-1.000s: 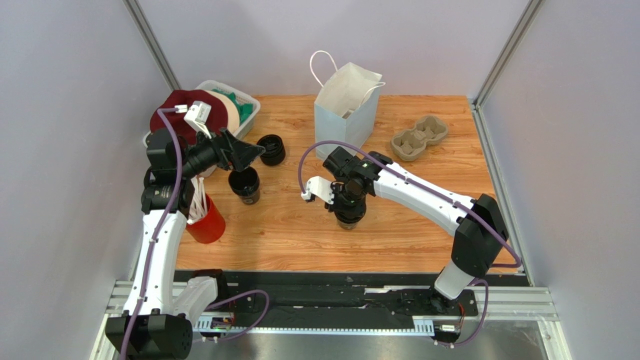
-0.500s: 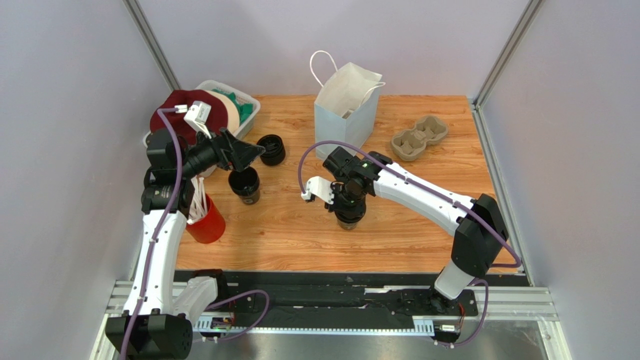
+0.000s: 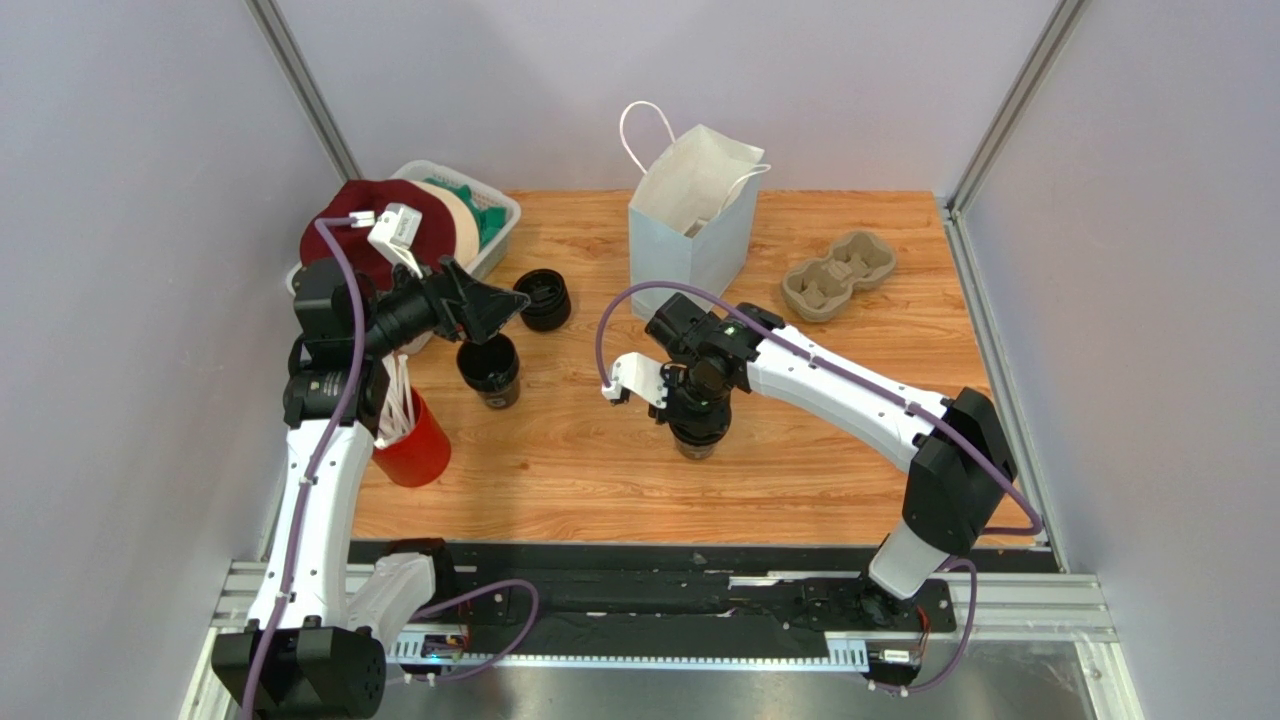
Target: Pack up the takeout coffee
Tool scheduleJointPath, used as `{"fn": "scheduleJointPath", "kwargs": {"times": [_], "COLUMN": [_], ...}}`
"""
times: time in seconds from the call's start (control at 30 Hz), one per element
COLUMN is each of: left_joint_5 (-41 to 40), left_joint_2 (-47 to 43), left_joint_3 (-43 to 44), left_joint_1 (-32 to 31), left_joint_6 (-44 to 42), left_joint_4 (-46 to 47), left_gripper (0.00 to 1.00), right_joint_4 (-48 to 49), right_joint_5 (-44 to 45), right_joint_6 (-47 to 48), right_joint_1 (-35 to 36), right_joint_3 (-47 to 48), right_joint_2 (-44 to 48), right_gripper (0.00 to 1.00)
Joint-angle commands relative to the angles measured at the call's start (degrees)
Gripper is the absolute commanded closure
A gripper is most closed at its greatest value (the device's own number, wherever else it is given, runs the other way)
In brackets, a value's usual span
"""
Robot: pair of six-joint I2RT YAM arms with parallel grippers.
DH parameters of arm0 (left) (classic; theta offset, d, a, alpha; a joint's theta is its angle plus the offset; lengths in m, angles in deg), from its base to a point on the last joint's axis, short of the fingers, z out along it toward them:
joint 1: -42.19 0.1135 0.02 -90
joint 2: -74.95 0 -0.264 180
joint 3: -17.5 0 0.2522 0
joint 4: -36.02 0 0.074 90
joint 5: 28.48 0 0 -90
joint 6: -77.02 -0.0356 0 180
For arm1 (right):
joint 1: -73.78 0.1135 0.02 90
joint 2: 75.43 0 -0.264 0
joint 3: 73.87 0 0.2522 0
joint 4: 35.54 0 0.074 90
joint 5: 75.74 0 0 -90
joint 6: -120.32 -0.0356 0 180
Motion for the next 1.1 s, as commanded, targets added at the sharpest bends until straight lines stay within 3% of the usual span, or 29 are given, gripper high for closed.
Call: {"fn": "scheduleJointPath", "kwargs": {"times": [0.0, 1.07], "left_joint_5": [0.83, 0.83], "left_joint_2": [-0.8, -0.8], "left_joint_3": [-0.04, -0.66], "left_joint_1": [0.58, 1.11], "left_joint_6": [0.26, 0.61], "left_joint_4": [2.19, 2.8], "left_gripper": [0.04, 0.04], "right_joint_4": [1.46, -0.56], "right_joint_5": [-0.39, -0.21], "right_joint_6": [-0.12, 1.1], "right_joint_1": [0.64, 0.99], "right_joint_3": [0.0, -0.7], "right_joint_2": [0.89, 2.65], "right_gripper": [1.0, 1.0]}}
